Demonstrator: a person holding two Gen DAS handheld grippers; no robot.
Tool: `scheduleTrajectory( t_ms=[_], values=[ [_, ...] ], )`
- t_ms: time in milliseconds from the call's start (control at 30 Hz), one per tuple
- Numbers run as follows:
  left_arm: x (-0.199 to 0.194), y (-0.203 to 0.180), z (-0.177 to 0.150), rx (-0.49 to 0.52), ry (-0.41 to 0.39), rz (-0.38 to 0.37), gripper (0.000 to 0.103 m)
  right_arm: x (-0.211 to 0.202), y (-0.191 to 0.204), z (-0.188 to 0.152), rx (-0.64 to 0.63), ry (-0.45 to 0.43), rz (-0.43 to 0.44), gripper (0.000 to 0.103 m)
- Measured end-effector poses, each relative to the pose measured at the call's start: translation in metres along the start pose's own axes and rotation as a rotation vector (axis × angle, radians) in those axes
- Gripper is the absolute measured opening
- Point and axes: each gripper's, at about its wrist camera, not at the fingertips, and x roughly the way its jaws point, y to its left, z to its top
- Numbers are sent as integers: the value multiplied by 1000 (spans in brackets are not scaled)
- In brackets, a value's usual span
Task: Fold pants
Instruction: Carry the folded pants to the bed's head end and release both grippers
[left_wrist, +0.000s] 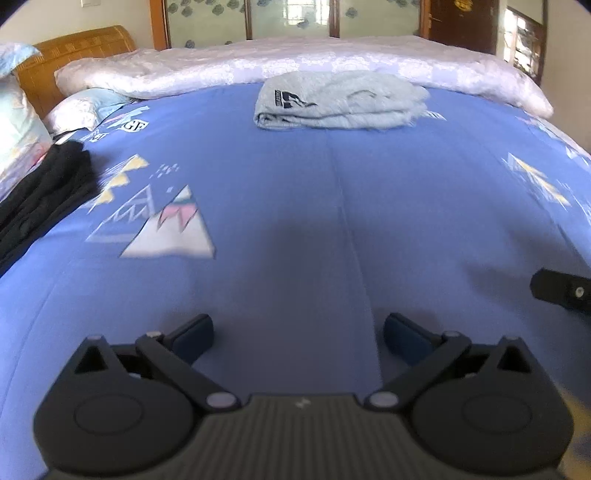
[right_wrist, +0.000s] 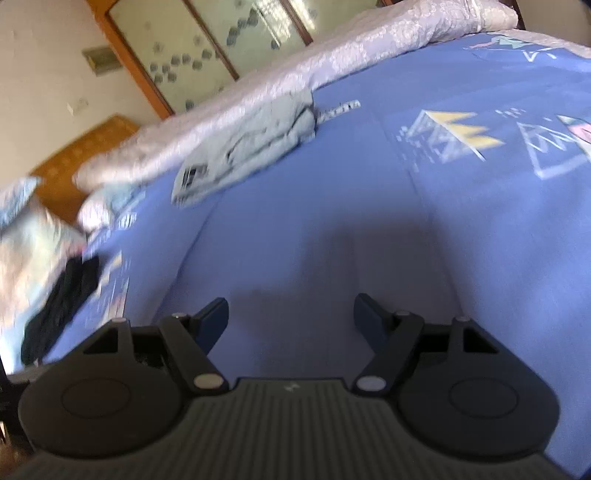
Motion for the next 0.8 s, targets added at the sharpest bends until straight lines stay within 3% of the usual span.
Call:
scheduleTrajectory(
  t_ms=[167, 233, 333, 533, 633, 700, 800],
  values=[
    [-44, -6, -53, 37, -104, 30, 103, -21, 30, -45, -230, -46, -151, 78],
    [-52, -5, -59, 27, -110, 37, 103, -21, 44, -61, -311, -64, -216, 84],
    [-57, -3, -58, 22, -83, 33, 103, -17, 47, -62, -282, -47, -233, 91],
    [-69, 3, -53, -2, 33, 34, 103, -21, 46, -48, -263, 49, -250, 91],
    [-80, 3, -52, -6, 86, 46, 103, -44, 42, -56, -229, 103, -240, 91],
    [-91, 1, -54, 1, 78, 56, 103, -63, 43, -55, -190, 110, -221, 91],
    [-114, -3, -52, 18, 49, 36, 103, -96, 48, -56, -197, 53, -210, 91]
  ],
)
